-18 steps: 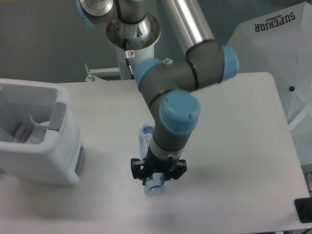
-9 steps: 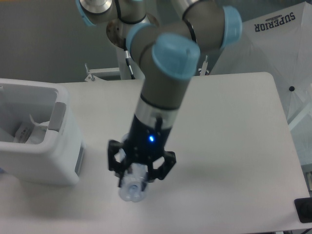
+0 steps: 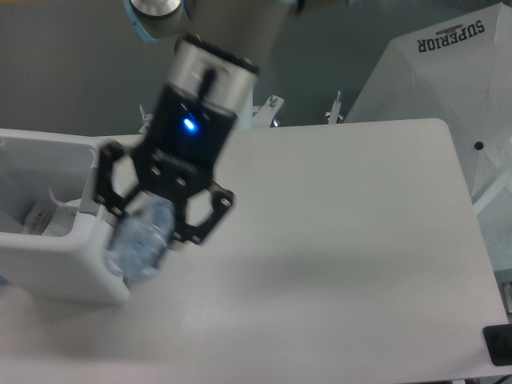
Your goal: Place the trash in the trash can
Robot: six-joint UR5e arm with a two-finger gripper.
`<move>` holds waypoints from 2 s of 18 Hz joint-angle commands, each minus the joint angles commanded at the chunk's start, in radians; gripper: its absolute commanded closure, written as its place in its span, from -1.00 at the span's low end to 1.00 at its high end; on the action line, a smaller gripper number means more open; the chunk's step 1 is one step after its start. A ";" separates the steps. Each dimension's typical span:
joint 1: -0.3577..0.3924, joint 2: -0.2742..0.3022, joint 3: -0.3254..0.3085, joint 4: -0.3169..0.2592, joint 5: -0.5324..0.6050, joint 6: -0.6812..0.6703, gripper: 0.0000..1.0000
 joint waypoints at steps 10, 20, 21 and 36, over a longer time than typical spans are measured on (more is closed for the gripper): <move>-0.123 0.014 -0.064 0.034 -0.009 0.008 -0.13; -0.163 0.022 -0.187 0.089 0.007 0.014 -0.43; -0.163 0.023 -0.193 0.087 0.020 0.015 -0.45; -0.007 0.034 -0.229 0.086 0.038 0.113 -1.00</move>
